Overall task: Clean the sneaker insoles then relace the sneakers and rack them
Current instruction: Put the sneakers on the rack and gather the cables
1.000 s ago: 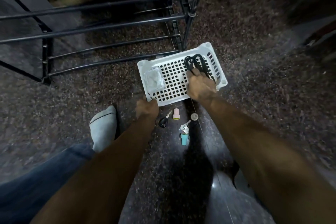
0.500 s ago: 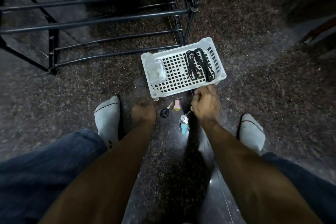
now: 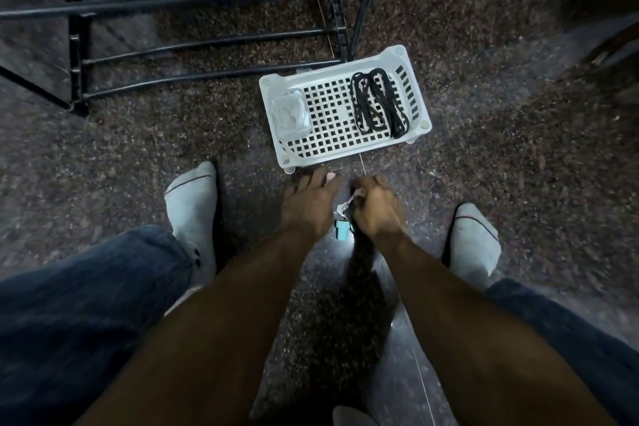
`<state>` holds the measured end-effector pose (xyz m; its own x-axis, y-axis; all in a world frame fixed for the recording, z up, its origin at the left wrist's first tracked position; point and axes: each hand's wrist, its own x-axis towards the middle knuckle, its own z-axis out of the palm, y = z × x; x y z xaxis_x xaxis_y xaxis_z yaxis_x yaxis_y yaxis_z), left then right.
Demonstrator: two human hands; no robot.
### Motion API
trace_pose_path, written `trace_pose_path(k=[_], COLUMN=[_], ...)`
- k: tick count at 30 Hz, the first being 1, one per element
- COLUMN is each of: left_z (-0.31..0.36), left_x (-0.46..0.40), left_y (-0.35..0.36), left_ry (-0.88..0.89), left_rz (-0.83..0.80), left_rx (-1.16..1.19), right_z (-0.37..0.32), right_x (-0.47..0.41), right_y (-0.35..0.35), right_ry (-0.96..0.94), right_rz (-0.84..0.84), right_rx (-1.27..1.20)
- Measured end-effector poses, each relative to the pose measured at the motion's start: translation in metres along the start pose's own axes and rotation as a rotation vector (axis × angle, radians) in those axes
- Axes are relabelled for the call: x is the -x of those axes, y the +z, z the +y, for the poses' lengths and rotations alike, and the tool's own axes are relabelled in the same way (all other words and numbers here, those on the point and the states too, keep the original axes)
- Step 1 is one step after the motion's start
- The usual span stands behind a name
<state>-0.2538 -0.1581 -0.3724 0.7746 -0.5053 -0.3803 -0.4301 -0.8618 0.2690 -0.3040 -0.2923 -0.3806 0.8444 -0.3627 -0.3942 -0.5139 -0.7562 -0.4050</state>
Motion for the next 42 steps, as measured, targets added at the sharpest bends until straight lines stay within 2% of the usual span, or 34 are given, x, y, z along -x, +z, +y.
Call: trace_pose_path(k=[6, 12, 15, 20, 24, 28, 30, 34, 42], left_z=[0.005, -0.005, -0.008, -0.022, -0.033, -0.029, -0.025, -0.018, -0.02], left_x=[-0.022, -0.011, -0.01, -0.045, -0.08, -0.108, -0.116, -0.128, -0.132], left_y=[0.007, -0.002, -0.023, -0.071, -0.104, -0.116, -0.117, -0.106, -0.094], left_ry=[0.026, 0.219, 0.311, 0.218, 0.164, 0.079, 0.047, -0.019, -0.064], left_rz=[-0.039, 0.068, 0.2, 0.303, 0.366, 0.247, 0.185, 0.166, 0.164], left_rx=[-0.162, 0.096, 0.172, 0.163, 0.063, -0.297, -0.375, -0.348, -0.423], right_z=[-0.01, -0.032, -0.043, -0.052, -0.052, -0.057, -0.063, -0.071, -0.071], right_x=[-0.008, -0.048, -0.077, -0.112, -0.128, -0.145, -0.149, -0.148, -0.142], right_y=[-0.02, -0.045, -0.054, -0.06, -0.062, -0.067, -0.072, -0.076, -0.075], right_ry=[-0.057, -0.155, -0.178, -0.227, -0.217, -0.225, -0.259, -0.336, -0.345], right_rz=[0.232, 0.328, 0.237, 0.099, 0.069, 0.126, 0.148, 0.106, 0.064], right_rx=[-0.252, -0.275, -0.196, -0.124, -0.058, -0.008, 0.029, 0.042, 0.037])
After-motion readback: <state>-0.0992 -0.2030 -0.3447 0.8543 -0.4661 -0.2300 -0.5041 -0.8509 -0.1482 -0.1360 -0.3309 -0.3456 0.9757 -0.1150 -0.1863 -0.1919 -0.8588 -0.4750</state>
